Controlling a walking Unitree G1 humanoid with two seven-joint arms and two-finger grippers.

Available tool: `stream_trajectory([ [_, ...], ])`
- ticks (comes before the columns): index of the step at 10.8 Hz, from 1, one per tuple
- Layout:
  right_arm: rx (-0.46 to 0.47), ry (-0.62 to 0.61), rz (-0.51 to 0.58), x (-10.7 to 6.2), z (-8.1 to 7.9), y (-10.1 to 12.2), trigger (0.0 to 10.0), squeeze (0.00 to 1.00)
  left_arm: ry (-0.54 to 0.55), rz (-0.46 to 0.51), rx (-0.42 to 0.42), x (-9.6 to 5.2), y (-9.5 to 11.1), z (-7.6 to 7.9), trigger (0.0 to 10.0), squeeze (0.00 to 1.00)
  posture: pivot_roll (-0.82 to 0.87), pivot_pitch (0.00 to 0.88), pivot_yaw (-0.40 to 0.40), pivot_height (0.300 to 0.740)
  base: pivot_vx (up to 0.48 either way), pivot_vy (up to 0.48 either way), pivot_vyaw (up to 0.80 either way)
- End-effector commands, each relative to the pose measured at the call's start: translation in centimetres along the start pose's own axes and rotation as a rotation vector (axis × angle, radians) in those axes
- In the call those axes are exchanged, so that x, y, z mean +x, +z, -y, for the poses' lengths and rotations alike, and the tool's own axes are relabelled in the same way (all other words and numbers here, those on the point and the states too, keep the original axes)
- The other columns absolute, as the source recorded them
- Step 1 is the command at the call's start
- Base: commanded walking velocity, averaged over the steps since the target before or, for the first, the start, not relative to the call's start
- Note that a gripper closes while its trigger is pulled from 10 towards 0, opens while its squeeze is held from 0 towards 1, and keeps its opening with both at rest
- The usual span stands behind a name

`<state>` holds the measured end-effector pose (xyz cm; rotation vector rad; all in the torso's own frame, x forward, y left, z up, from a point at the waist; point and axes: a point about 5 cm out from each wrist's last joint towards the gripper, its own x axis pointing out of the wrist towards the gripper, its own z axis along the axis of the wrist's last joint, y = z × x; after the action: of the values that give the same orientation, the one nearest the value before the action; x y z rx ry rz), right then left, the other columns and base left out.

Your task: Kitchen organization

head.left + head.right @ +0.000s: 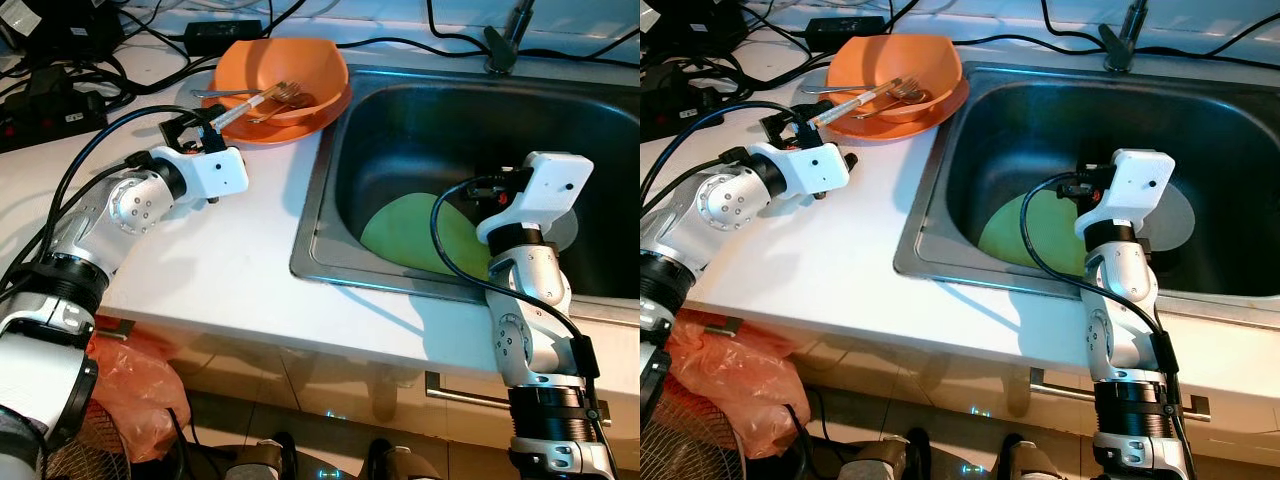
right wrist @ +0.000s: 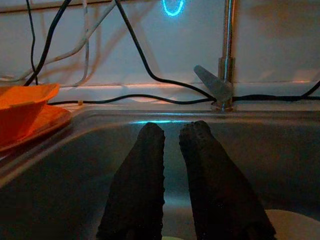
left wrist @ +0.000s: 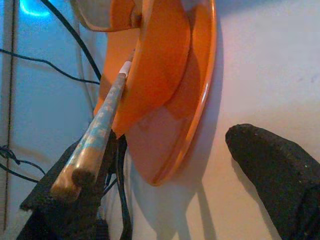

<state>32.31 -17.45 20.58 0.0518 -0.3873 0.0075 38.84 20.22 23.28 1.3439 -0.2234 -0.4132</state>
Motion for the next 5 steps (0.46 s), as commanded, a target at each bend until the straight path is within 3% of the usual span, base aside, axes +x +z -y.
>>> stream_trajectory([
  [1,0.007,-0.007,-0.048,-0.66,0.25,-1.00,10.0,0.00,-0.239,-0.151,0.025,-1.08,-2.59,5.54,10.0,0.00,0.00,0.236,0.039,0.740,0.000,0.000,0.00],
  [5,0.010,-0.010,-0.051,-0.62,0.25,-1.04,10.0,0.00,-0.243,-0.180,0.003,-1.32,-3.01,6.08,10.0,0.00,0.01,0.236,0.038,0.740,0.000,0.000,0.00],
])
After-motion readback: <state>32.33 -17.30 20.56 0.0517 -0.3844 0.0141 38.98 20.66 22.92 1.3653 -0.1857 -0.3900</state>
